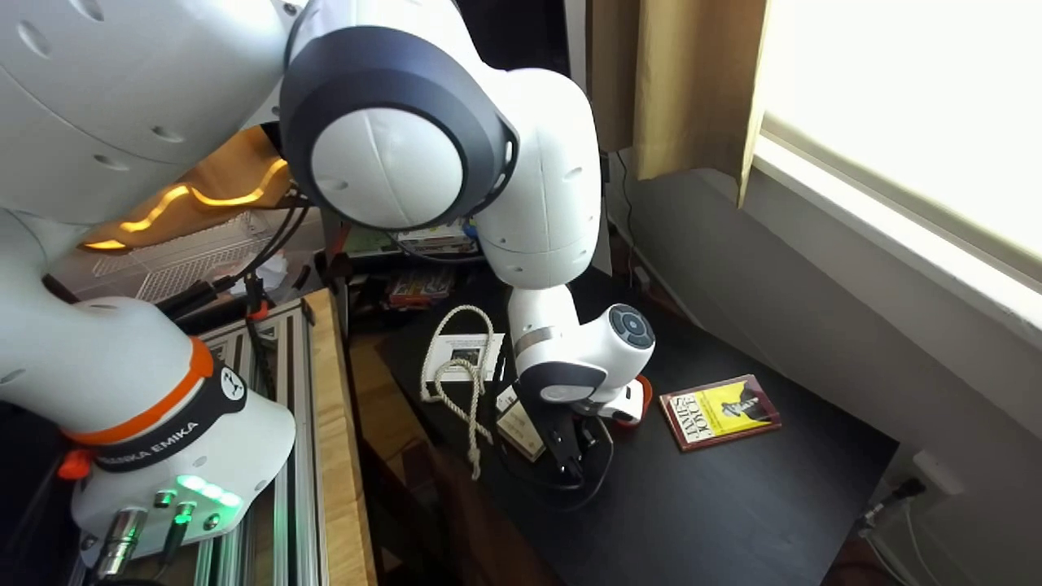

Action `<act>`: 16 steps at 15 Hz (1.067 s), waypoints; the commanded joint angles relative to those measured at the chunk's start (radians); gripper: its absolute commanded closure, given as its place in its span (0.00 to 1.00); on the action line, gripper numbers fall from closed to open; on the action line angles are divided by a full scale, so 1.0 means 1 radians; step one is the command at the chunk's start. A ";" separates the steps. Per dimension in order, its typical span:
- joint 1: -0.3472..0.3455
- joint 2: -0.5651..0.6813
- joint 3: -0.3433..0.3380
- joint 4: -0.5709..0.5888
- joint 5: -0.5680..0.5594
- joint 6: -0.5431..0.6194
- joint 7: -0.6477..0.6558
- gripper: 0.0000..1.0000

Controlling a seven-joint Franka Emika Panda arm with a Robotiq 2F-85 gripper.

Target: Move the orange cup to the right then put the book on top

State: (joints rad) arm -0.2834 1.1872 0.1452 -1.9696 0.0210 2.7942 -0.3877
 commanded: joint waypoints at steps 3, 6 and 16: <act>-0.165 0.047 0.102 0.014 -0.017 -0.064 -0.122 0.00; -0.196 0.071 0.111 0.037 -0.012 -0.134 -0.169 0.00; -0.209 0.145 0.084 0.138 0.010 -0.282 -0.284 0.49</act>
State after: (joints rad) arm -0.4775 1.2805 0.2327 -1.8845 0.0228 2.5521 -0.6311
